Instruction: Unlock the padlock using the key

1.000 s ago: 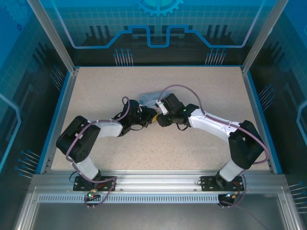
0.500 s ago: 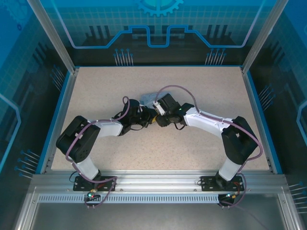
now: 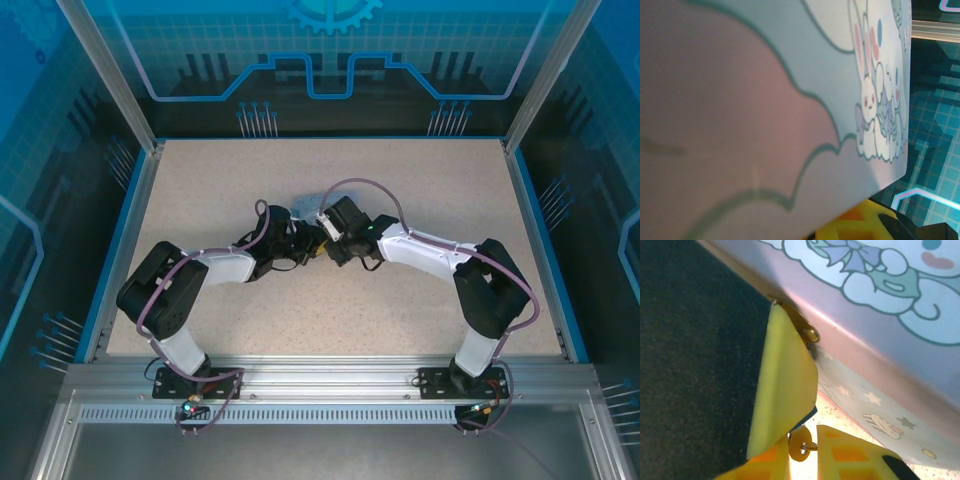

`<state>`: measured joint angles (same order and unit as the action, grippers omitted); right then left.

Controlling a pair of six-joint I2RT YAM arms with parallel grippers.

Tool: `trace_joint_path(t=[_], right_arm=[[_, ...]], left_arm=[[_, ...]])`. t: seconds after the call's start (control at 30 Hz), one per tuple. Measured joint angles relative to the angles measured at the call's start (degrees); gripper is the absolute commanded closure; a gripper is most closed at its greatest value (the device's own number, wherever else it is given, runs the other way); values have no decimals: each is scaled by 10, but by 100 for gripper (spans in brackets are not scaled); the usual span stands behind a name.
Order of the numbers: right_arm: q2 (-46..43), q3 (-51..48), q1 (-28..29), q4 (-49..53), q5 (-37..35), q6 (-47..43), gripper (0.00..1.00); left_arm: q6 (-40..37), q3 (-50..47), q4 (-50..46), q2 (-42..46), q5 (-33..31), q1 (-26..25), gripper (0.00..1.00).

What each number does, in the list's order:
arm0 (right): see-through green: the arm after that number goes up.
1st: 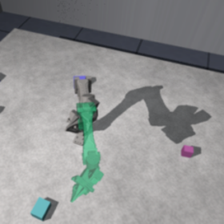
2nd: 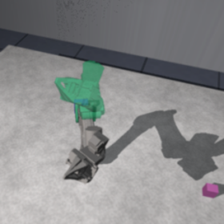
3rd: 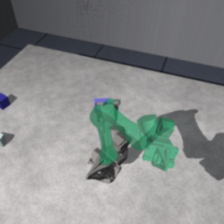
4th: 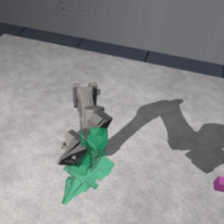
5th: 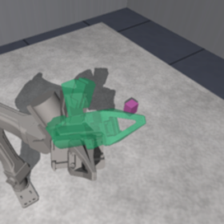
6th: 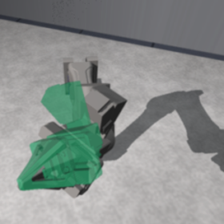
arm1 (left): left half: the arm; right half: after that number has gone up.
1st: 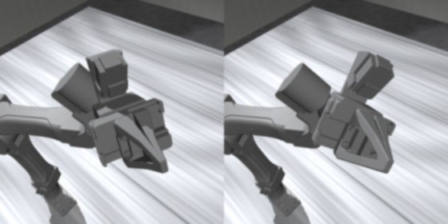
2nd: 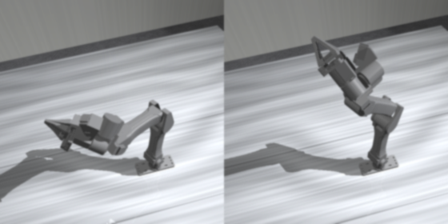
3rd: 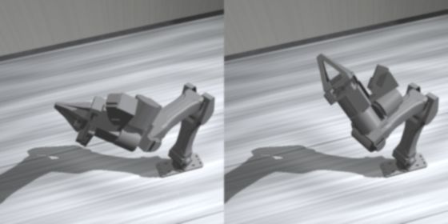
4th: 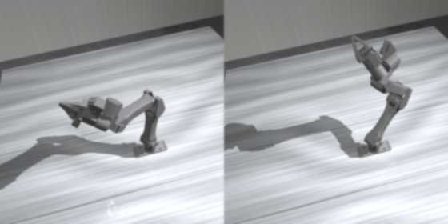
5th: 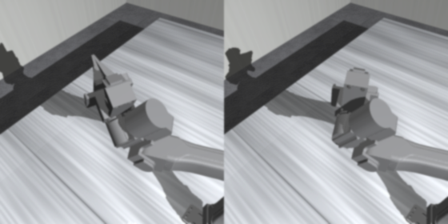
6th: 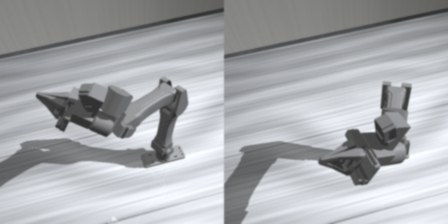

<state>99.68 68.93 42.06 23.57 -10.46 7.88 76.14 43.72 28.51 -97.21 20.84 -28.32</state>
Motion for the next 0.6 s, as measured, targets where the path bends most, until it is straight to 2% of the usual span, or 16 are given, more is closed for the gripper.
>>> trace_joint_path(t=[0.03,0.2,0.37,0.53,0.57,0.6], right_arm=[[0,0,0,0,2,0,99],[-3,0,-13,3,52,2,100],[-14,-13,-69,-8,206,34,100],[-14,-52,-133,-67,380,103,100],[-14,-58,-139,-76,398,114,96],[-14,-63,-144,-85,413,124,87]], left_arm=[[-1,0,0,0,0,0,100],[-12,0,-5,0,0,2,100],[-18,0,2,0,2,2,100],[-22,0,10,0,5,1,100],[-22,0,13,0,5,1,100],[-23,0,15,0,6,1,100]])
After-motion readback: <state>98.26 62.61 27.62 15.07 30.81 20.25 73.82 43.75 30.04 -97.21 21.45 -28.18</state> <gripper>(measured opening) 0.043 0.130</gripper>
